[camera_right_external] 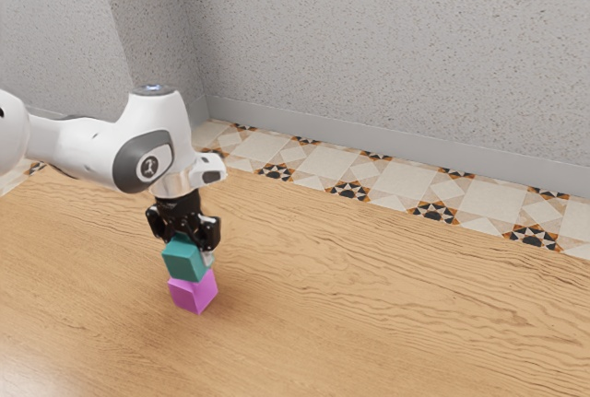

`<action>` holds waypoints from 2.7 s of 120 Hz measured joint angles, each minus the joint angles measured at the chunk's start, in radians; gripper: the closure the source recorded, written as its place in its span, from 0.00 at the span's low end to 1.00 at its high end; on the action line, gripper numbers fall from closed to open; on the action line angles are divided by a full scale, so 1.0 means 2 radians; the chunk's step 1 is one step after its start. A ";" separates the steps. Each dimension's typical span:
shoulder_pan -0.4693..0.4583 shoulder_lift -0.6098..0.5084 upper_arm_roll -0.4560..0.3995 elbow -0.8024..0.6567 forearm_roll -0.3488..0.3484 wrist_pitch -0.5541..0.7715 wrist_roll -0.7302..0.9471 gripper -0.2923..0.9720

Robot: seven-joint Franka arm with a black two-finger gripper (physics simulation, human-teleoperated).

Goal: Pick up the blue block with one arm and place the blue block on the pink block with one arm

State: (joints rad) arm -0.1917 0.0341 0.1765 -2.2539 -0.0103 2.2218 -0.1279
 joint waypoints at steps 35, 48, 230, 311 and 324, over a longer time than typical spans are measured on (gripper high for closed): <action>-0.008 0.002 0.002 -0.005 -0.025 0.003 0.053 0.44; -0.010 0.002 0.003 -0.005 -0.035 0.003 0.069 0.44; 0.024 0.009 0.003 -0.018 -0.075 0.035 0.172 0.45; 0.022 -0.065 0.007 -0.017 -0.075 0.005 0.183 0.25; 0.025 -0.109 0.012 0.014 -0.048 -0.040 0.183 0.24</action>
State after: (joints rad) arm -0.1415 -0.1833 0.2001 -2.2258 -0.1072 2.1420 0.2390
